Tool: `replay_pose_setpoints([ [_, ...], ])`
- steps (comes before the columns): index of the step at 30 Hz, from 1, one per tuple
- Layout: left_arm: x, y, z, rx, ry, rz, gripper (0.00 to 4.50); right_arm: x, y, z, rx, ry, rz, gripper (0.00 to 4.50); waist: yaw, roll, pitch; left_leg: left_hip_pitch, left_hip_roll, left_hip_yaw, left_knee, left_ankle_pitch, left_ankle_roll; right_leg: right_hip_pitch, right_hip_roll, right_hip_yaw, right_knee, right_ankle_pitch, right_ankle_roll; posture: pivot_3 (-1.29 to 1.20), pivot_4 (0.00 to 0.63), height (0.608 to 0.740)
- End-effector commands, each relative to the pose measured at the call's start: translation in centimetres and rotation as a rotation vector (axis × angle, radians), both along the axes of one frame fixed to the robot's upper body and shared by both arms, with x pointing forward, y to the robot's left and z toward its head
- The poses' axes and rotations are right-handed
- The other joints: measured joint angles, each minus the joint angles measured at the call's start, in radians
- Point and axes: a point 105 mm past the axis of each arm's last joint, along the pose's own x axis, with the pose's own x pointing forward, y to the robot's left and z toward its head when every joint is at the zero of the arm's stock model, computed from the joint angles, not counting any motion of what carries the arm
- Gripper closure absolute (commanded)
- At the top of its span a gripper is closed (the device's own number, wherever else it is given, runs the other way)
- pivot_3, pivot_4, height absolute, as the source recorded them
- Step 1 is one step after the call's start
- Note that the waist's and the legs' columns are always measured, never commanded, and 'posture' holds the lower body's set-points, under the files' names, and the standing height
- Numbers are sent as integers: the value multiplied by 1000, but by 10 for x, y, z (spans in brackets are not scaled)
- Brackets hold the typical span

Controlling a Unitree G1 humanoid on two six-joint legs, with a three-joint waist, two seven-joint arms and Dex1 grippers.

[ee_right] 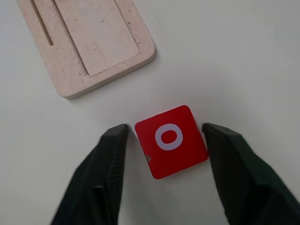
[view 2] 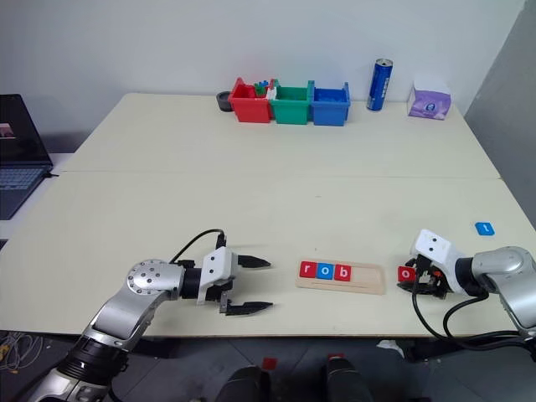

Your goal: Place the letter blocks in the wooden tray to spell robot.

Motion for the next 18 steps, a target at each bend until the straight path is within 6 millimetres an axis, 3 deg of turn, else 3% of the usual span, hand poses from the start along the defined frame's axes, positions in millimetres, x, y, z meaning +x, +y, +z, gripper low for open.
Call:
replay_pose_setpoints([
  [1, -1, -2, 8, -1, -44, -9, 0, 2, 2, 9, -22, -24, 23, 3066, 0, 0, 0, 0, 0, 0, 0, 0, 0, 0, 0, 0, 0, 0, 0, 0, 150, 740],
  [5, 0, -1, 9, -1, -49, -7, 0, -3, 20, 27, -3, -51, 98, 3054, -1, 1, 0, 0, 0, 0, 0, 0, 0, 0, 0, 0, 0, 0, 0, 0, 150, 740],
  [9, 1, -1, 9, 1, -50, -3, 0, -13, 54, 38, 46, -54, 196, 3054, -1, 1, 0, 0, 1, -2, 0, 0, 0, 0, 0, 0, 1, 0, 0, 0, 150, 740],
  [13, 2, -1, 10, 2, -53, -4, 0, -9, 74, 32, 54, -42, 203, 3054, 0, 0, 0, 0, 0, -2, 0, 0, 0, 0, 0, -1, 0, 0, 0, 0, 150, 740],
  [18, 3, -2, 8, 4, -56, -8, 0, 3, 83, 24, 13, -59, 211, 3054, 0, 0, 0, 0, 0, -1, 0, 0, 0, -1, 0, 0, 0, 0, 0, 0, 150, 740],
])
